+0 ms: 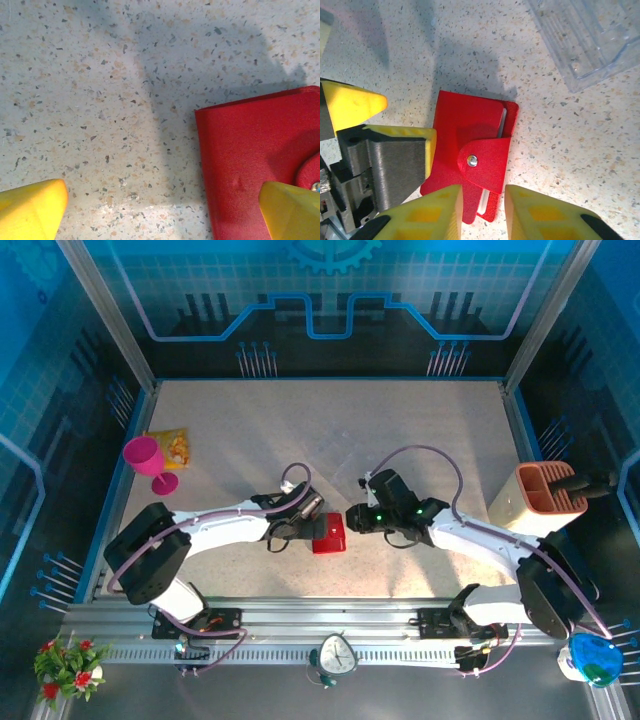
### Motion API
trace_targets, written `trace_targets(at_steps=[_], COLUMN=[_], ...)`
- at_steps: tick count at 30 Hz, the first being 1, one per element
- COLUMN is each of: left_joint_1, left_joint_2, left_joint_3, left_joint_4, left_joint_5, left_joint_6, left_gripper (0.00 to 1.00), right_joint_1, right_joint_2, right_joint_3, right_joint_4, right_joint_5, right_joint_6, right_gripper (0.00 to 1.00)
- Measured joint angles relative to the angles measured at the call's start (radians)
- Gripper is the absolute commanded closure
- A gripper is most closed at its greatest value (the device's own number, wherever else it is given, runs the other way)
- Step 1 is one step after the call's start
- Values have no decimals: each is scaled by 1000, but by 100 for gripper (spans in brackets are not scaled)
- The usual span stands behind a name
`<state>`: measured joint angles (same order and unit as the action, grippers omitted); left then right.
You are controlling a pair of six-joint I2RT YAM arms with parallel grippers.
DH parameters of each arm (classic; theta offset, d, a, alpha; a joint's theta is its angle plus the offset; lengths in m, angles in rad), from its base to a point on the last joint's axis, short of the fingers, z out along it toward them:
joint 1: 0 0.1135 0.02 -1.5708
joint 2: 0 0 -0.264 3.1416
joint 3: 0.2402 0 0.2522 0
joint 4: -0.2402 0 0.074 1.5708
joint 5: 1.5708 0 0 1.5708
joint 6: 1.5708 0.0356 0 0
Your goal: Put the credit cards into the card holder
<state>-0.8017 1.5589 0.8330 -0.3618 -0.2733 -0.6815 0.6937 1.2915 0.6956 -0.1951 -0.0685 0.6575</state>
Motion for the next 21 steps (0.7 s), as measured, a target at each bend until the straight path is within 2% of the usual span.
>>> trace_targets(at_steps=[8, 12, 13, 14, 15, 16, 21], left_joint_1=[0, 14, 22, 36, 60, 86, 298], left_joint_2=[-53, -96, -111, -131, -158, -185, -326], left_joint_3=[-12, -19, -19, -19, -19, -19, -19], left_joint_4=[0, -2, -7, -11, -16, -20, -16], left_joint_5=[-8, -23, -27, -34, -43, -50, -105], left_joint_6=[0, 3, 5, 10, 17, 29, 103], left_gripper=[1, 1, 1, 1, 1, 1, 1], right_joint_1=[-22, -44, -53, -69, -88, -109, -245], right_joint_2=[-11, -26, -32, -44, -56, -70, -121], right_joint_3=[0, 0, 0, 0, 0, 2, 58], right_joint_4=[-14, -27, -31, -38, -46, -55, -93], right_joint_5=[-4, -9, -11, -10, -6, 2, 72], right_joint_6=[-11, -16, -26, -29, -37, -47, -95], right_gripper=[59, 35, 27, 14, 10, 0, 0])
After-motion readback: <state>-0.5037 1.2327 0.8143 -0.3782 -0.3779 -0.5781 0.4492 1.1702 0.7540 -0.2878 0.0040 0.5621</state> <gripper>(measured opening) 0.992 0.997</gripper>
